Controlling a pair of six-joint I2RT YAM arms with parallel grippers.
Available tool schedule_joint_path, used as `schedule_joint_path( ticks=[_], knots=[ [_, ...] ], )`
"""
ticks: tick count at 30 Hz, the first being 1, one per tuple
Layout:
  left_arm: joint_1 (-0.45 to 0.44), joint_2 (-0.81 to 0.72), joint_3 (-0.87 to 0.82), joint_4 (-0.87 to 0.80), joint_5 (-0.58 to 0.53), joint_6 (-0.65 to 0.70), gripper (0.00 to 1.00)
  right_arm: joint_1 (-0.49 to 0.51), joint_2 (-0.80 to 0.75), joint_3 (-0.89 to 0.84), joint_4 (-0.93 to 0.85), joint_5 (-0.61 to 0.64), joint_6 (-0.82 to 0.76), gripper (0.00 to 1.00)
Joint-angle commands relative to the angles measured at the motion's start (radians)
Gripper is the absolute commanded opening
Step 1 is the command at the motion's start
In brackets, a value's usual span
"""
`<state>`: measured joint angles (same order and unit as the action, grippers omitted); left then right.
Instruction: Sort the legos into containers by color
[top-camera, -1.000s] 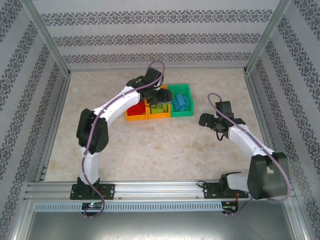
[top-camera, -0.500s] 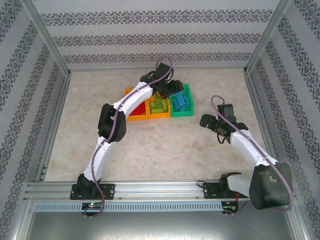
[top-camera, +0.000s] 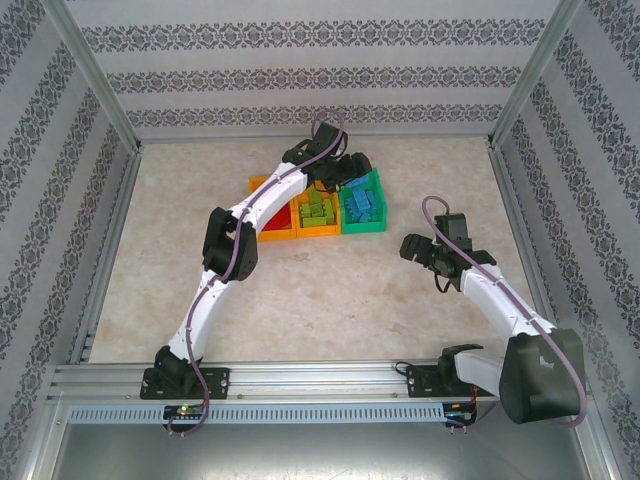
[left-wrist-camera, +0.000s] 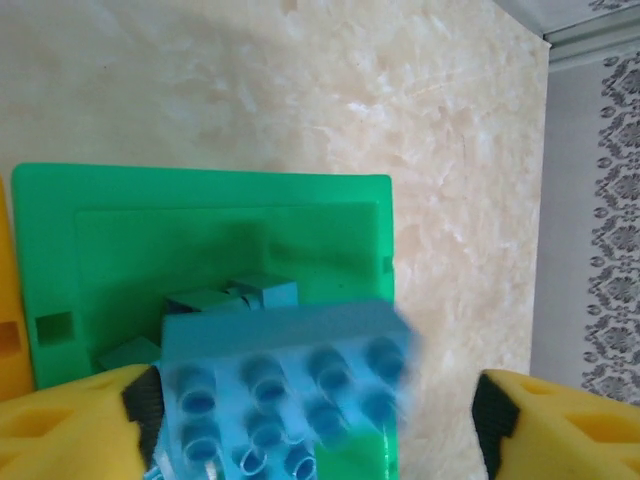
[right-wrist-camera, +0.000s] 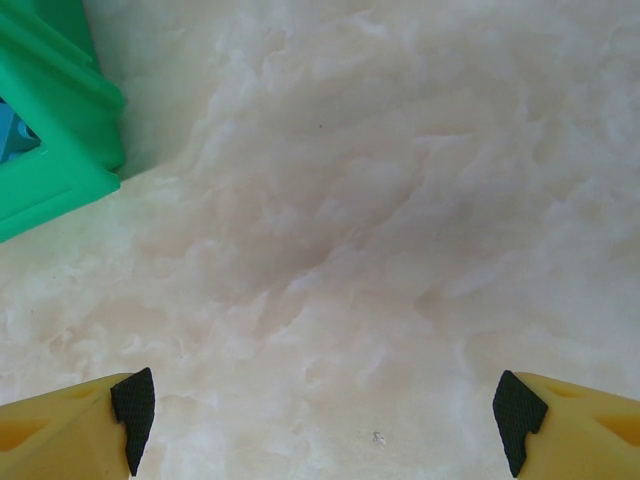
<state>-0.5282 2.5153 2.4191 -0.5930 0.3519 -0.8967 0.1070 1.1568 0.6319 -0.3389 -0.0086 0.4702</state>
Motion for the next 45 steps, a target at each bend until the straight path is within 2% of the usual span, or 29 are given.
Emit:
schedule_joint_path(
  ticks=[1, 2, 10, 14, 17, 20, 25, 30, 34, 36, 39, 42, 45],
  knots=[
    [0.010, -0.003, 0.020, -0.021, -0.008, 0.004, 0.93, 0.000, -0.015, 0.000, 0.008, -0.001, 0.015, 0.91],
    [0.011, -0.008, 0.021, -0.021, -0.007, 0.003, 0.99, 0.000, -0.016, 0.000, 0.009, -0.001, 0.015, 0.91],
    [-0.006, -0.096, 0.011, -0.034, -0.027, 0.061, 1.00, 0.000, -0.059, -0.029, 0.056, 0.007, -0.053, 0.92],
    [-0.013, -0.169, -0.035, -0.042, -0.045, 0.150, 0.99, 0.000, -0.138, -0.081, 0.144, 0.061, -0.139, 0.95],
    [-0.017, -0.227, -0.081, -0.079, -0.063, 0.265, 1.00, -0.004, -0.202, -0.115, 0.227, 0.102, -0.202, 0.98],
    [-0.020, -0.341, -0.241, -0.037, -0.121, 0.379, 1.00, -0.003, -0.252, -0.164, 0.337, 0.136, -0.278, 0.98],
    [-0.020, -0.597, -0.636, 0.189, -0.238, 0.547, 1.00, -0.004, -0.251, -0.296, 0.614, 0.192, -0.389, 0.98],
    [-0.020, -0.801, -0.913, 0.282, -0.421, 0.690, 0.99, -0.007, -0.121, -0.366, 0.842, 0.252, -0.390, 0.98],
    [-0.011, -0.960, -1.137, 0.340, -0.565, 0.768, 0.99, -0.012, 0.026, -0.335, 0.976, 0.258, -0.407, 0.98],
    [0.002, -1.041, -1.242, 0.372, -0.597, 0.781, 0.99, -0.016, 0.096, -0.316, 1.043, 0.244, -0.421, 0.98],
    [0.041, -1.172, -1.408, 0.449, -0.640, 0.796, 0.99, -0.017, 0.183, -0.228, 1.018, 0.210, -0.458, 0.98],
    [0.097, -1.305, -1.597, 0.584, -0.655, 0.829, 0.99, -0.040, 0.326, -0.236, 1.206, 0.166, -0.456, 0.98],
    [0.165, -1.390, -1.728, 0.669, -0.670, 0.878, 0.99, -0.093, 0.339, -0.264, 1.243, 0.118, -0.409, 0.98]
  ],
)
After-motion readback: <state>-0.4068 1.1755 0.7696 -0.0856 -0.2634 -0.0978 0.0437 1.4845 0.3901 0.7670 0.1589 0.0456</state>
